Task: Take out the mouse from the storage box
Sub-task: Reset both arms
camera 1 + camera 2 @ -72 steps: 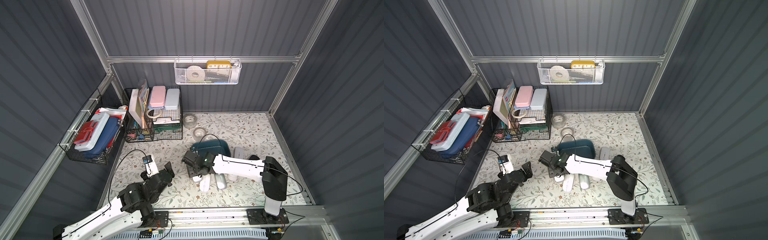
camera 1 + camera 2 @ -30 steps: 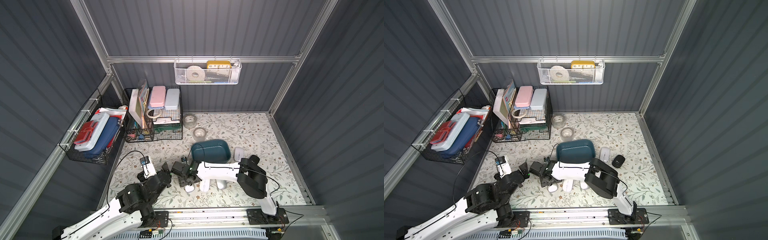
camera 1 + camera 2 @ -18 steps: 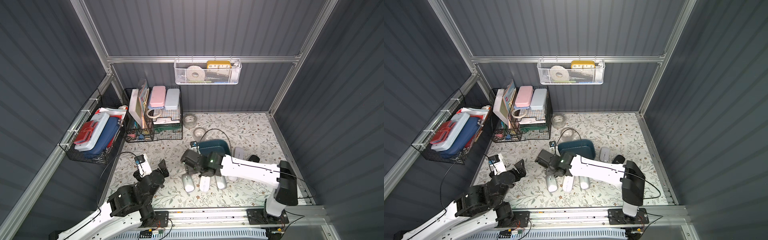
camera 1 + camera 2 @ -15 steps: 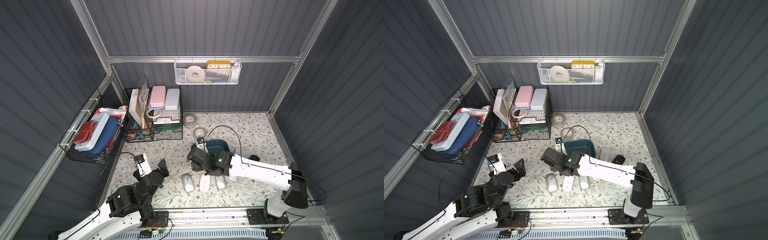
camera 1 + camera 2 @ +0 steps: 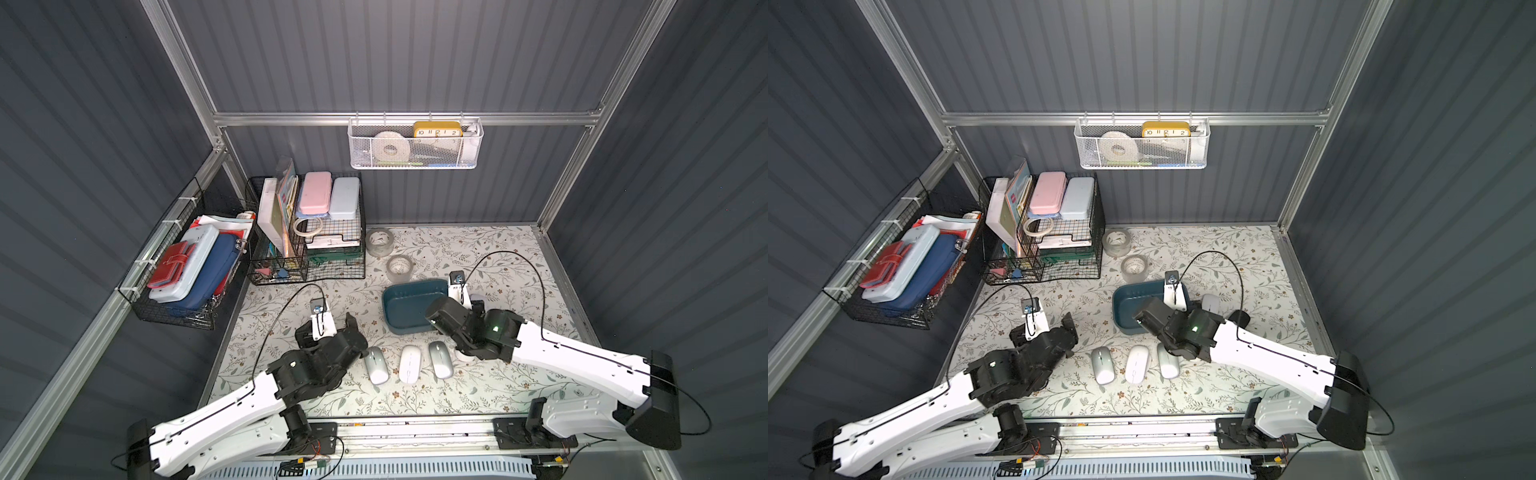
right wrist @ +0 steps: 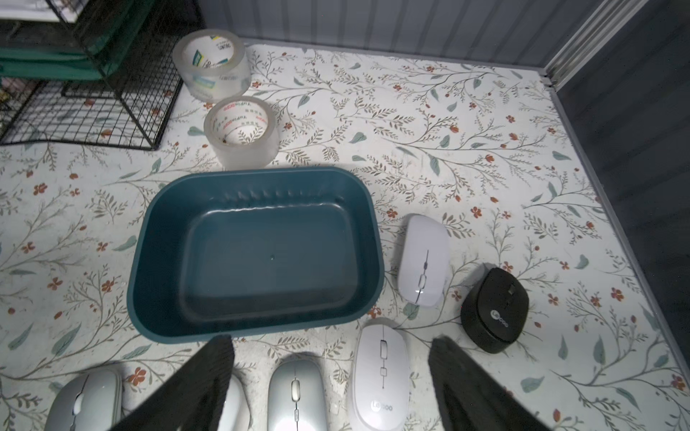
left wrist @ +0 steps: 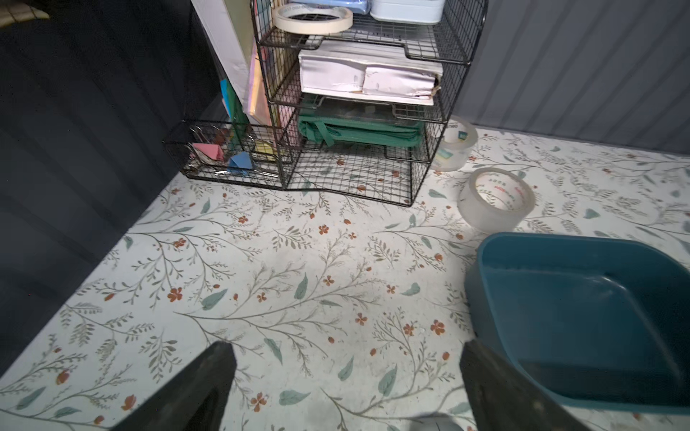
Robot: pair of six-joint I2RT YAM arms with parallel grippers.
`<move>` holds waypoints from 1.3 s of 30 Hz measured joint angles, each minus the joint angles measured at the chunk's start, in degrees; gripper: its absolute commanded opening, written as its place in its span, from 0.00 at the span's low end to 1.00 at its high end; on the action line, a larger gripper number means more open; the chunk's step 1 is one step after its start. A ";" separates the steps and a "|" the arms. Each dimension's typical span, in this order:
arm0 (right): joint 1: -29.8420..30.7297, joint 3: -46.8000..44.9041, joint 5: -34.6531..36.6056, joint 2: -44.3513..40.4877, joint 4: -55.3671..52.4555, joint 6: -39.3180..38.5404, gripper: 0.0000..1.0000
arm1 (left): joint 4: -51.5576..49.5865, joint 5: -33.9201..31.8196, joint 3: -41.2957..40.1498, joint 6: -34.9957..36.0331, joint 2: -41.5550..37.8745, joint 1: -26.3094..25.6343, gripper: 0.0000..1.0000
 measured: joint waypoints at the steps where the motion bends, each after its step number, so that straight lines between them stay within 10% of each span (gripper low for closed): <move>1: -0.61 -0.33 0.44 -0.98 0.37 -0.85 0.89 | 0.00 -1.49 0.85 0.24 2.16 0.00 0.99; 8: -4.55 -2.64 5.40 -7.89 4.35 -8.28 0.99 | 7.85 -7.67 5.95 10.69 13.27 2.16 0.99; 18: -20.92 -22.08 8.24 -22.84 30.21 -25.29 0.99 | 37.88 13.16 0.68 31.32 19.50 29.75 0.99; 28: -39.80 -28.57 6.05 -15.54 41.42 -29.05 0.99 | 51.95 18.27 -1.31 37.99 35.60 42.77 0.99; 39: -44.57 -38.40 1.73 -11.61 59.56 -33.81 0.99 | 82.03 34.27 -17.97 46.58 39.95 49.90 0.99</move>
